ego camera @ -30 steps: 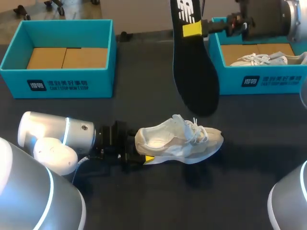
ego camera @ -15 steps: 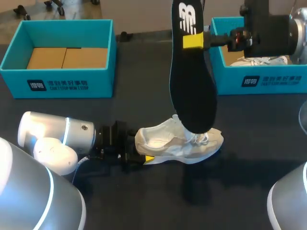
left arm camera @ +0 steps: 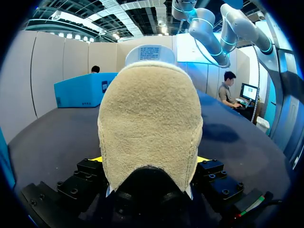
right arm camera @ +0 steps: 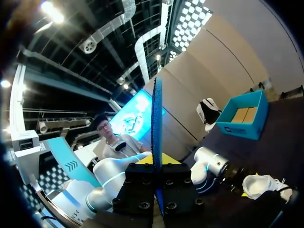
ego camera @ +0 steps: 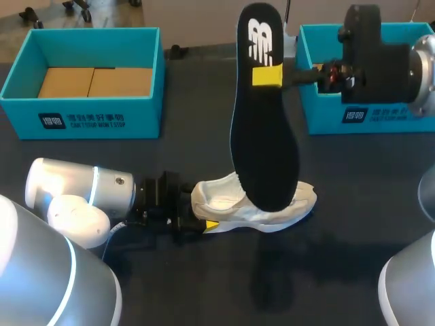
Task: Take the shoe out of the shoebox, open the shoe tongue, remove and reinsert the insole, then place the shoe into the shoebox
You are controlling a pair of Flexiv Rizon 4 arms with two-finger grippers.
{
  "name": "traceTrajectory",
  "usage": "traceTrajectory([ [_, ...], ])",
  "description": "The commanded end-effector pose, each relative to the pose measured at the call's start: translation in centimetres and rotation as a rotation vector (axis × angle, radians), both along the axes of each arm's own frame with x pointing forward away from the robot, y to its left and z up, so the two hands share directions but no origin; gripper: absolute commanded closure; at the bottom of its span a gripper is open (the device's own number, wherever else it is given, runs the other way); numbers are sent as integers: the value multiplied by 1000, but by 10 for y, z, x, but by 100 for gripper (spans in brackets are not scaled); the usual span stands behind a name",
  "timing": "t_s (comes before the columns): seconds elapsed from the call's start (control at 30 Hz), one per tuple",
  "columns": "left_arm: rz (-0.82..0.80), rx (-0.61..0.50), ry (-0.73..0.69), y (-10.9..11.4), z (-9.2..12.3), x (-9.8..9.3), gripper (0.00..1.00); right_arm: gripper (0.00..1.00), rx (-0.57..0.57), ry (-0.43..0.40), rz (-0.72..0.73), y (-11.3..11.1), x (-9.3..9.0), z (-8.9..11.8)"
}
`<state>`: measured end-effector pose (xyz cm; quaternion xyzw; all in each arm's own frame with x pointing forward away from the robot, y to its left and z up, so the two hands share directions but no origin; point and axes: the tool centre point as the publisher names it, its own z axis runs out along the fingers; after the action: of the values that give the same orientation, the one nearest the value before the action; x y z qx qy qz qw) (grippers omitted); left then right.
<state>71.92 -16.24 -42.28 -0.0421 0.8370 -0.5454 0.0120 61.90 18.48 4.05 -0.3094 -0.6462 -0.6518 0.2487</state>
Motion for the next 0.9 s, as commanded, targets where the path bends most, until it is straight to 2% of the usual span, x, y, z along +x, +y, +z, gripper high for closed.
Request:
traceTrajectory([
  [0.03,-2,3,1,-1,0,0,100,100,9,3,-23,5,-10,-3],
  [0.3,-2,3,1,-1,0,0,100,100,11,6,-4,11,-16,-2],
  [0.7,-2,3,1,-1,0,0,100,100,12,-1,-20,11,-17,-2],
  [0.77,-19,-21,16,-1,10,-2,100,100,12,-1,-20,11,-17,-2],
  [0.8,-21,-28,15,0,15,-3,93,100,12,-1,-20,11,-17,-2],
  [0.83,-26,-28,18,1,18,-6,57,100,12,-1,-20,11,-17,-2],
  [0.87,-25,-28,17,2,21,-7,15,100,12,-1,-20,11,-17,-2],
  [0.9,-21,-25,12,2,23,-8,0,100,12,-1,-20,11,-17,-2],
])
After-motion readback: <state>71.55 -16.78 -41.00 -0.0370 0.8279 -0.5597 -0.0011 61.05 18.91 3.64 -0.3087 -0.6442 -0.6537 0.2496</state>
